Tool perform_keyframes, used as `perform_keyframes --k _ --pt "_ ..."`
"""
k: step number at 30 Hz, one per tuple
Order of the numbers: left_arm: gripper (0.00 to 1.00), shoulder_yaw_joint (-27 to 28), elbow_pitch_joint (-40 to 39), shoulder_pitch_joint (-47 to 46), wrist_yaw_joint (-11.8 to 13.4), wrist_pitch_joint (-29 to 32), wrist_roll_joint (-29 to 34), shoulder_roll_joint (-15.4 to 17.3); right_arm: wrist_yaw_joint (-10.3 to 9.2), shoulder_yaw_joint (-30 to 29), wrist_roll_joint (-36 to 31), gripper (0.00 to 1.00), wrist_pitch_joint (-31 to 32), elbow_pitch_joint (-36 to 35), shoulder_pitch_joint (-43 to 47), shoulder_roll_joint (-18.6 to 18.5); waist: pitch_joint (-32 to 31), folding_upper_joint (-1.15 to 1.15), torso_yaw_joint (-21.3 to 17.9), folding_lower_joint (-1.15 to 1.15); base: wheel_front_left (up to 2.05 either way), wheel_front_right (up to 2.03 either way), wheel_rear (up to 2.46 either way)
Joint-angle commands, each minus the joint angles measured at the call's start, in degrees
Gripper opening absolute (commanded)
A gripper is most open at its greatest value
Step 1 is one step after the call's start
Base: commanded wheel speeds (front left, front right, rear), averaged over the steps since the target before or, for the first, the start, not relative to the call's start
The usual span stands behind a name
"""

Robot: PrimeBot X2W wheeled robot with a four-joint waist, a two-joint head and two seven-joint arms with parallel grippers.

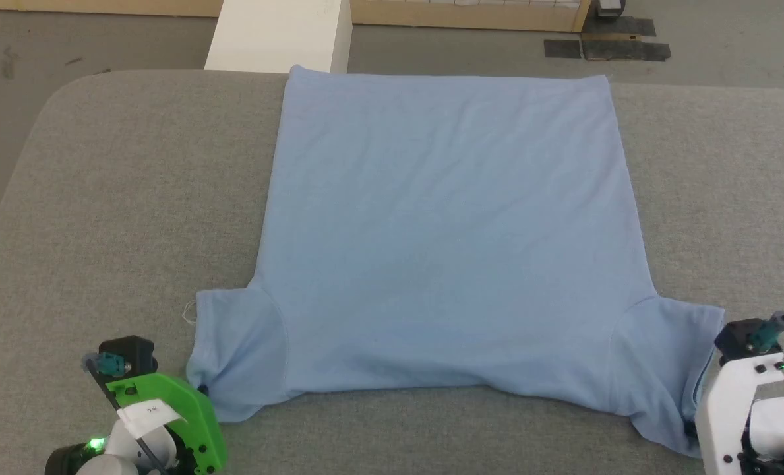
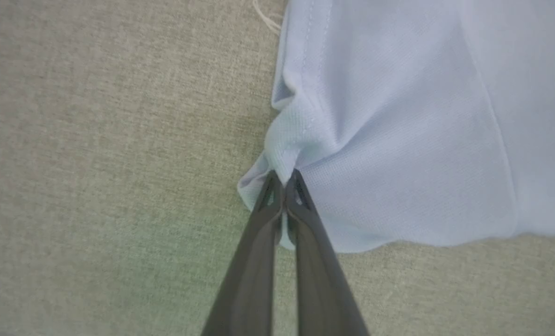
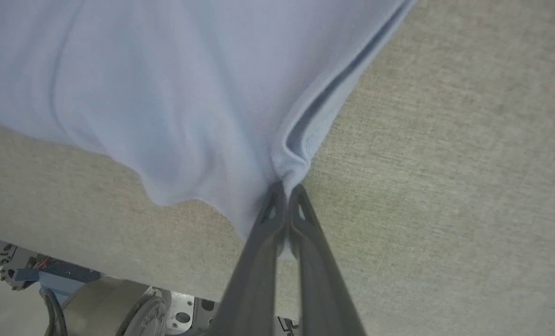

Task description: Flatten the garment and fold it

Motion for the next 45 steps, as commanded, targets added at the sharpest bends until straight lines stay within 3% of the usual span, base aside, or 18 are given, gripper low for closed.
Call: perform_keyframes --k 1,8,9,10,16,22,30,37,45 --pt "0.0 -0.1 0.6 -1.1 -0.5 -0.7 0.6 -0.4 -0.08 0.9 -0.2 0.0 1.3 0.9 -0.9 -0.4 0.4 0.0 0.1 0.0 0.0 0.0 0.0" --pt "0.0 0.4 2.3 -1.8 -1.7 -5.0 0.0 -1.8 -0.08 3.5 0.8 0.0 4.3 3.1 -1.6 -1.4 0.2 0.0 0.2 0.0 0.0 0.0 0.0" --pt "0.0 0.6 2.5 -1.8 -1.8 -5.3 -0.1 -1.9 -0.08 3.2 1.1 0.33 3.4 2.8 -1.8 -1.4 0.1 0.0 0.1 0.0 0.0 0.0 0.0" --pt "0.0 0.7 2.5 -1.9 -2.0 -5.9 -0.2 -2.1 -0.08 2.5 1.4 1.0 2.5 2.6 -2.0 -1.2 -0.1 0.0 0.0 0.0 0.0 0.0 0.0" --pt "0.0 1.5 2.0 -1.1 -2.0 -7.7 -0.6 -2.1 -0.08 -4.8 5.3 1.0 -5.4 -2.1 -3.4 2.6 -2.1 0.0 -0.8 0.0 0.0 0.0 0.0" --pt "0.0 2.7 0.5 0.8 -1.3 -9.6 -0.6 -1.5 -0.08 -10.6 7.0 1.0 -20.9 -8.8 -5.8 4.3 -4.0 0.0 -1.8 0.0 0.0 0.0 0.0" --pt "0.0 3.1 -2.1 1.9 -1.8 -14.7 0.8 -1.5 -0.08 -11.7 4.2 1.0 -41.1 -6.3 -8.0 6.2 -3.9 0.0 -2.0 0.0 0.0 0.0 0.0" --pt "0.0 2.9 -4.9 2.8 -1.1 -17.5 1.4 -2.9 -0.08 -8.5 1.6 1.0 -46.1 3.2 -14.5 6.7 -0.8 0.0 -1.8 0.0 0.0 0.0 0.0" --pt "0.0 1.6 -11.6 1.7 -0.4 -19.7 2.7 -4.6 -0.08 -4.3 -2.5 1.0 -42.7 14.3 -31.2 2.6 8.9 0.0 1.4 0.0 0.0 0.0 0.0"
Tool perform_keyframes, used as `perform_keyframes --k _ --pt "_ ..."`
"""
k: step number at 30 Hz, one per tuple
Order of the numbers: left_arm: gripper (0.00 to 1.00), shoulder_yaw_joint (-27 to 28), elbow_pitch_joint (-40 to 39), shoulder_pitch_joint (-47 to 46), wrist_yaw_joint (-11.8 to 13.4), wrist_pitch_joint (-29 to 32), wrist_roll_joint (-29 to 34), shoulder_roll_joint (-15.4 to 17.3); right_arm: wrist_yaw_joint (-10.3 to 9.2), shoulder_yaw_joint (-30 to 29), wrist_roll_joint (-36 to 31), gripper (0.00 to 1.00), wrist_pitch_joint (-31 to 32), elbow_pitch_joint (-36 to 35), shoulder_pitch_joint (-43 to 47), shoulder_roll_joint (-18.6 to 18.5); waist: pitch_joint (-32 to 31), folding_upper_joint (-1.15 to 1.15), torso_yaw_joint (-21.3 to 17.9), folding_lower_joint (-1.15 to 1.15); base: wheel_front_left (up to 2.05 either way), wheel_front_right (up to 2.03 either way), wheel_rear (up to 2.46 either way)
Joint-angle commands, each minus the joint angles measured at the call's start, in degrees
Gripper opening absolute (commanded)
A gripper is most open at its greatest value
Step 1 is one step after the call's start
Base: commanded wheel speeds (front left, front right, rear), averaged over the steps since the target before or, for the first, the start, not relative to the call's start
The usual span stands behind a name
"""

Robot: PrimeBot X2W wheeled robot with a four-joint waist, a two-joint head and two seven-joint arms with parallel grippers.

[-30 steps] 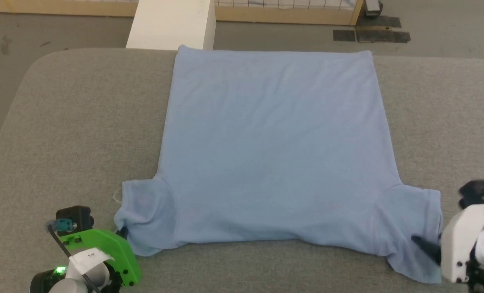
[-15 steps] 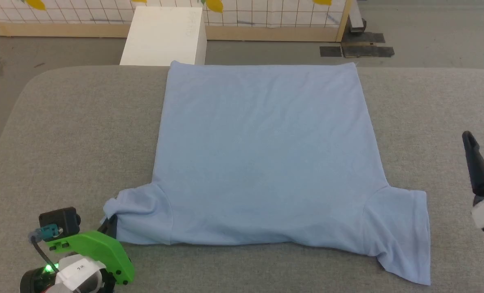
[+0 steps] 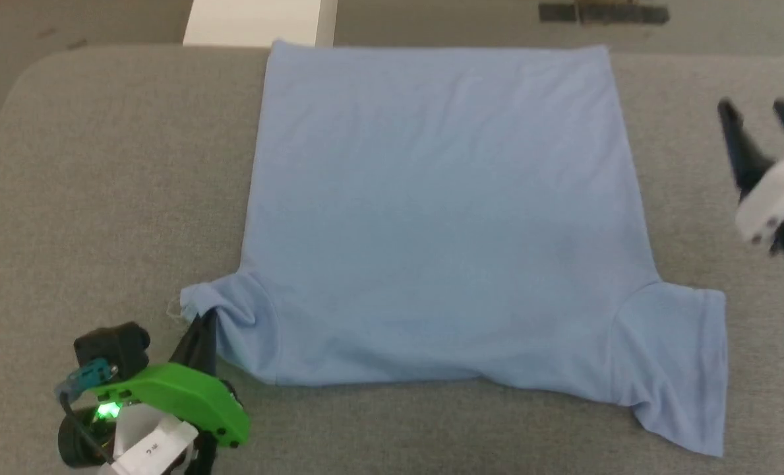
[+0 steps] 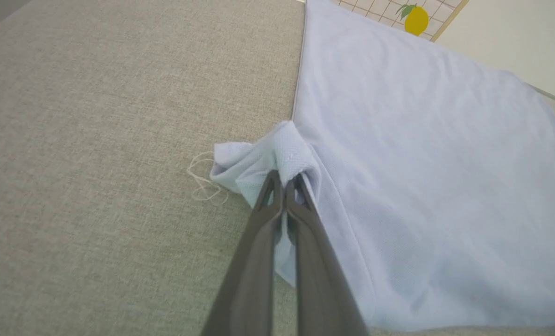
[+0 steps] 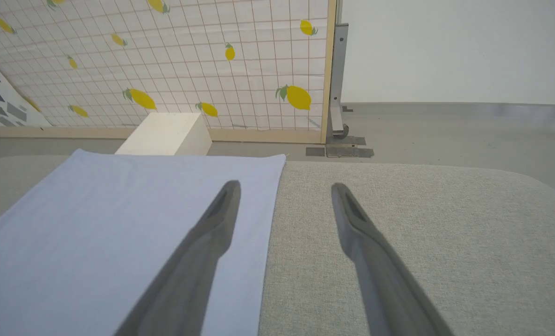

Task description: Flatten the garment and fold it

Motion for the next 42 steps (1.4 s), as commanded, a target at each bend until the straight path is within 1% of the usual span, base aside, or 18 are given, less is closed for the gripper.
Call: perform_keyframes --k 1,4,9,13,17,22,26,33,38,39,40,42 --pt "0.0 -0.3 -0.8 -1.1 0.0 -0.6 0.6 -0.3 -0.06 0.3 -0.4 1.0 0.9 1.3 -3.4 -0.7 6.8 0.0 3.1 0.0 0.0 0.0 0.0" --pt "0.0 -1.4 -3.1 -2.7 -0.3 -1.3 1.4 -0.9 -0.06 1.6 -1.9 1.0 5.1 4.7 -11.3 -3.5 11.9 0.0 5.5 0.0 0.0 0.0 0.0" --pt "0.0 -3.2 -6.1 -4.7 -0.9 -2.7 2.3 -2.3 -0.06 3.1 -4.9 1.0 14.3 8.6 -22.7 -7.9 19.5 0.0 9.6 0.0 0.0 0.0 0.0" --pt "0.0 -4.4 -7.7 -6.0 -1.5 -3.8 2.8 -3.2 -0.06 3.7 -7.0 1.0 22.0 10.2 -29.7 -10.8 23.9 0.0 12.7 0.0 0.0 0.0 0.0" --pt "0.0 -5.7 -9.0 -6.4 -1.7 -4.3 3.2 -3.9 -0.06 6.3 -8.3 1.0 29.1 10.2 -34.7 -12.8 27.2 0.0 15.1 0.0 0.0 0.0 0.0" --pt "0.0 -6.9 -10.9 -6.3 -1.8 -4.9 3.7 -4.4 -0.06 8.8 -9.6 1.0 35.7 9.1 -38.1 -14.3 30.0 0.0 17.1 0.0 0.0 0.0 0.0" --pt "0.0 -7.6 -12.4 -6.4 -1.9 -5.1 4.0 -4.6 -0.06 10.0 -10.7 1.0 39.1 7.9 -39.1 -15.4 31.8 0.0 18.0 0.0 0.0 0.0 0.0" --pt "0.0 -8.4 -14.6 -6.2 -1.8 -4.8 4.4 -4.5 -0.06 9.6 -12.0 1.0 43.2 5.7 -38.8 -17.0 33.8 0.0 18.4 0.0 0.0 0.0 0.0" --pt "0.0 -8.6 -15.0 -6.3 -1.8 -4.4 4.4 -4.2 -0.06 8.1 -10.9 1.0 47.5 4.9 -37.3 -16.3 34.2 0.0 17.7 0.0 0.0 0.0 0.0" --pt "0.0 -8.6 -15.0 -6.4 -1.9 -4.3 4.4 -4.1 -0.06 7.8 -10.8 0.18 48.7 4.6 -37.0 -16.1 34.2 0.0 17.6 0.0 0.0 0.0 0.0" --pt "0.0 -8.7 -15.0 -6.6 -1.9 -4.3 4.4 -4.1 -0.06 7.5 -10.6 0.0 49.4 4.2 -36.9 -16.0 34.2 0.0 17.4 0.0 0.0 0.0 0.0" --pt "0.0 -8.8 -14.9 -6.9 -2.0 -4.2 4.4 -4.1 -0.06 6.7 -10.5 0.0 50.9 3.2 -36.6 -15.7 33.9 0.0 17.1 0.0 0.0 0.0 0.0"
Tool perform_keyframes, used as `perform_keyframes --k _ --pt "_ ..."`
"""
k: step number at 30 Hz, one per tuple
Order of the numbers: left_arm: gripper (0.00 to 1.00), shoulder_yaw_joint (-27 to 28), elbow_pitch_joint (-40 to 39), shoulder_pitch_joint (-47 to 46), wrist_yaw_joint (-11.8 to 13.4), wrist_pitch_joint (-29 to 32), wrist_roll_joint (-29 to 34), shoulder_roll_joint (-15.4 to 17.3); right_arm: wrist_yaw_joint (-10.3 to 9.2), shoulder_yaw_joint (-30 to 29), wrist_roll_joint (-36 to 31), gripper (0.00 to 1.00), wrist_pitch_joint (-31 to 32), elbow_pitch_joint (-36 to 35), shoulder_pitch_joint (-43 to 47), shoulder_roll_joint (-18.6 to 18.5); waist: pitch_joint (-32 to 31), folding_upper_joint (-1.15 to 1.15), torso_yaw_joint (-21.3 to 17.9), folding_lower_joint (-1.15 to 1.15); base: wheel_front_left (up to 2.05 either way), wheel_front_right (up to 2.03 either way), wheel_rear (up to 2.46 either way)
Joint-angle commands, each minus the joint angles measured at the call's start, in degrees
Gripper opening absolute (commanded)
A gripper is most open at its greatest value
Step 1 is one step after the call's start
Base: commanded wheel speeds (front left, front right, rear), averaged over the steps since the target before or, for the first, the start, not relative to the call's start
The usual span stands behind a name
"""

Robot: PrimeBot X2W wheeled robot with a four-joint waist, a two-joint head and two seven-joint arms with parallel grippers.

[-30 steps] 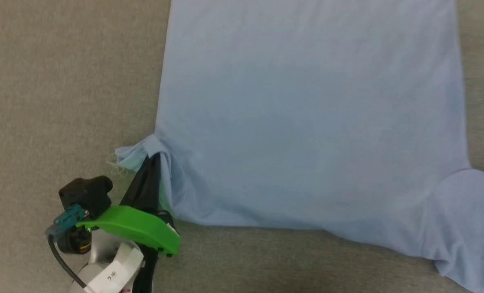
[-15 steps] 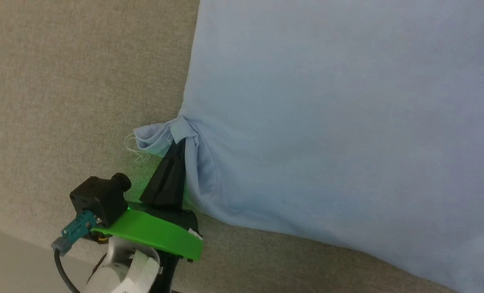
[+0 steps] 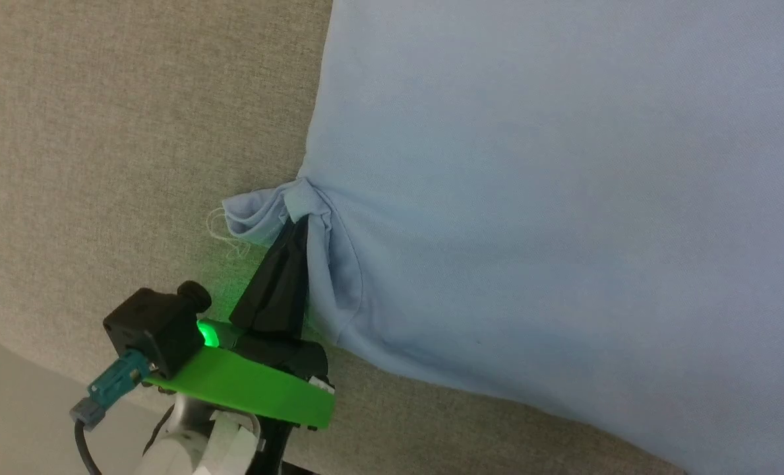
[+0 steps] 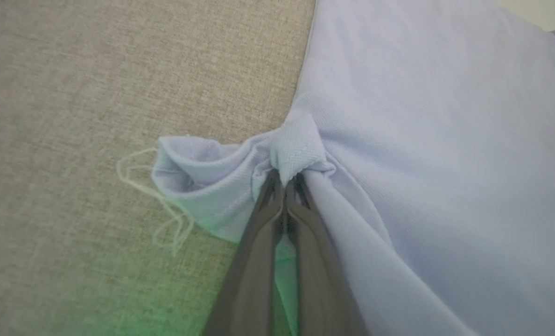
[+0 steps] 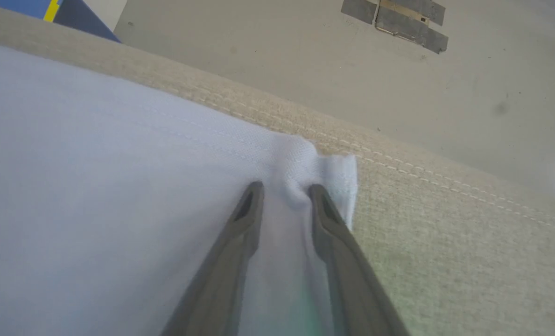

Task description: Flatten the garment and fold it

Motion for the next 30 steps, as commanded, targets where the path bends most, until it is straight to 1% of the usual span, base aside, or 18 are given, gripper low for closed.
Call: perform_keyframes --k 1,5,11,16,19,25,30 --pt "0.0 0.0 2.2 -0.8 0.4 1.1 0.4 0.3 -0.05 0.3 -0.2 0.0 3.0 2.0 4.2 0.6 -0.5 0.0 -0.4 0.0 0.0 0.0 0.0" --pt "0.0 0.1 2.7 -1.1 0.4 1.2 0.3 0.4 -0.05 -0.1 -1.2 0.0 2.9 -0.1 4.2 0.6 -1.9 0.0 -1.1 0.0 0.0 0.0 0.0" --pt "0.0 0.6 4.8 -1.6 0.2 1.5 -0.3 0.9 -0.05 0.7 -1.2 0.0 -0.4 -0.6 3.7 1.0 -6.7 0.0 -3.2 0.0 0.0 0.0 0.0" --pt "0.0 1.6 8.2 -2.0 0.0 2.2 -1.1 1.9 -0.05 1.1 0.6 0.0 -4.6 0.7 3.9 2.1 -13.4 0.0 -6.9 0.0 0.0 0.0 0.0" --pt "0.0 2.2 10.4 -1.9 -0.2 2.8 -1.7 2.6 -0.05 1.9 2.4 0.0 -6.6 1.5 5.2 2.0 -17.6 0.0 -9.4 0.0 0.0 0.0 0.0" --pt "0.0 3.3 13.7 -1.1 -0.1 4.0 -2.8 3.9 -0.05 4.9 8.4 0.0 -8.9 2.0 11.1 1.0 -25.7 0.0 -14.9 0.0 0.0 0.0 0.0" --pt "0.0 4.2 15.6 0.0 0.4 4.9 -3.6 4.8 -0.05 7.0 13.1 0.0 -10.8 -0.4 20.3 -0.4 -30.5 0.0 -18.6 0.0 0.0 0.0 0.0"
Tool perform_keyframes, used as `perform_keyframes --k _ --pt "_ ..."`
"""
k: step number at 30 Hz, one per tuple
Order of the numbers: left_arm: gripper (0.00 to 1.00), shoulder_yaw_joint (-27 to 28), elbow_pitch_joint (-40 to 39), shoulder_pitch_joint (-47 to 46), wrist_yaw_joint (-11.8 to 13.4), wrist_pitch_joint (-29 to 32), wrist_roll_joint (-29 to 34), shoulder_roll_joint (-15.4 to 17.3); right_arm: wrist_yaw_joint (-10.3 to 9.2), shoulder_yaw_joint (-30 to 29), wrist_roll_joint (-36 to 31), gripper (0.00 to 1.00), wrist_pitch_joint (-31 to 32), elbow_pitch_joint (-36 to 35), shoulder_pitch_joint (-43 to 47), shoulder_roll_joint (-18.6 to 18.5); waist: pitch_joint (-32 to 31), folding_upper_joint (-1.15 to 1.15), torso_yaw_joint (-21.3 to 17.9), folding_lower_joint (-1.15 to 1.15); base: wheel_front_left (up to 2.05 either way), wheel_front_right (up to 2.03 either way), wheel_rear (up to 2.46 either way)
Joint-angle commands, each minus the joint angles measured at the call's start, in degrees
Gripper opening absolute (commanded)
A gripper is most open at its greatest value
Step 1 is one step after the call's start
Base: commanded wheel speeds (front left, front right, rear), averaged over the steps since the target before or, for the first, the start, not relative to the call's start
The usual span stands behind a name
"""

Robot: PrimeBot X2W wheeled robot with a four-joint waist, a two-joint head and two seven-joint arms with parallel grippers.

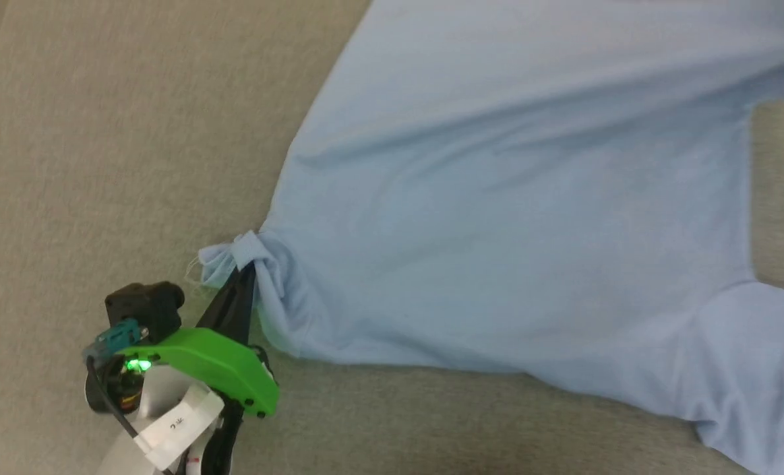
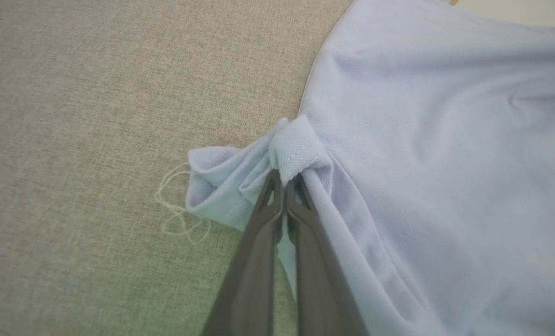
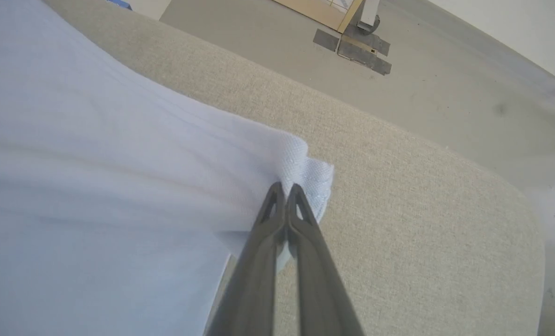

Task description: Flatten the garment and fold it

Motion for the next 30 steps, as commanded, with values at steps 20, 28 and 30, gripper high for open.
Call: perform_keyframes --k 20,28,30 --pt "0.0 -0.3 3.0 2.8 0.3 0.7 -2.4 0.1 -0.08 0.0 9.9 0.0 -7.8 -5.8 44.4 9.6 -12.4 0.0 -10.5 0.0 0.0 0.0 0.0" --pt "0.0 -0.2 4.4 3.2 0.2 0.4 -3.0 0.1 -0.08 -0.9 10.3 0.38 -12.5 -5.2 46.4 12.3 -13.1 0.0 -10.4 0.0 0.0 0.0 0.0" --pt "0.0 -0.2 4.5 3.5 0.3 0.4 -3.1 0.2 -0.08 -2.6 10.4 1.0 -16.1 -6.6 45.6 12.4 -13.8 0.0 -10.5 0.0 0.0 0.0 0.0"
